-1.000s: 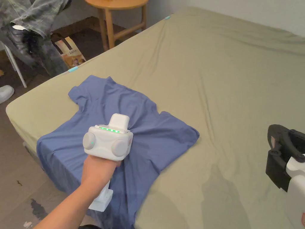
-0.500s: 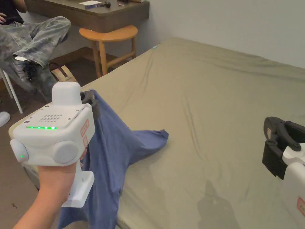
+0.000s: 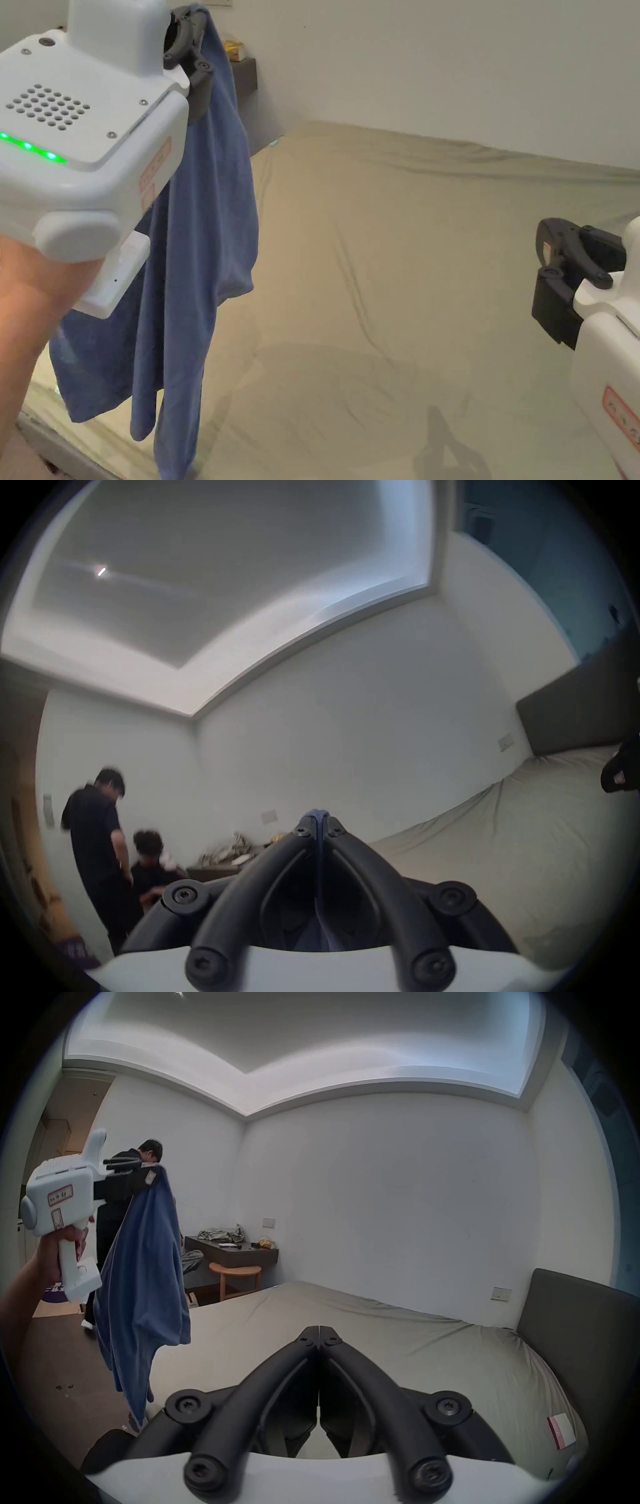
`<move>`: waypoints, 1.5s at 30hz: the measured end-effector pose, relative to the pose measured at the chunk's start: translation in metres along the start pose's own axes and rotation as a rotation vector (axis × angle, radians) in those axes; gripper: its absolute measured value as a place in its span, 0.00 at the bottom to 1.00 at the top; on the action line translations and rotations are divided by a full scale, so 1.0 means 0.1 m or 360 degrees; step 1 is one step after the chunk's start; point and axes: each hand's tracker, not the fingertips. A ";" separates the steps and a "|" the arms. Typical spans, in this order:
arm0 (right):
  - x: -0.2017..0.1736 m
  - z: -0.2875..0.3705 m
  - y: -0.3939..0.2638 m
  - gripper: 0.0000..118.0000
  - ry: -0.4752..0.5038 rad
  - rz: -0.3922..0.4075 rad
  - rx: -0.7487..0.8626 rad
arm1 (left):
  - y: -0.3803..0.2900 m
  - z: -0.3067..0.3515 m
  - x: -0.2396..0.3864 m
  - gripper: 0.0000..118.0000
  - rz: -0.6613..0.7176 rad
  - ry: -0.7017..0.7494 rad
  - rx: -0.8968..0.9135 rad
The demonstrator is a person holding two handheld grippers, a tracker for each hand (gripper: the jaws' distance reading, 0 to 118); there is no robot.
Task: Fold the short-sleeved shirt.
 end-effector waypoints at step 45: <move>1.71 -0.20 -1.20 0.01 -0.0514 -0.0076 -0.0570 | -2.30 -1.02 4.32 0.95 0.0145 -0.1177 -0.1329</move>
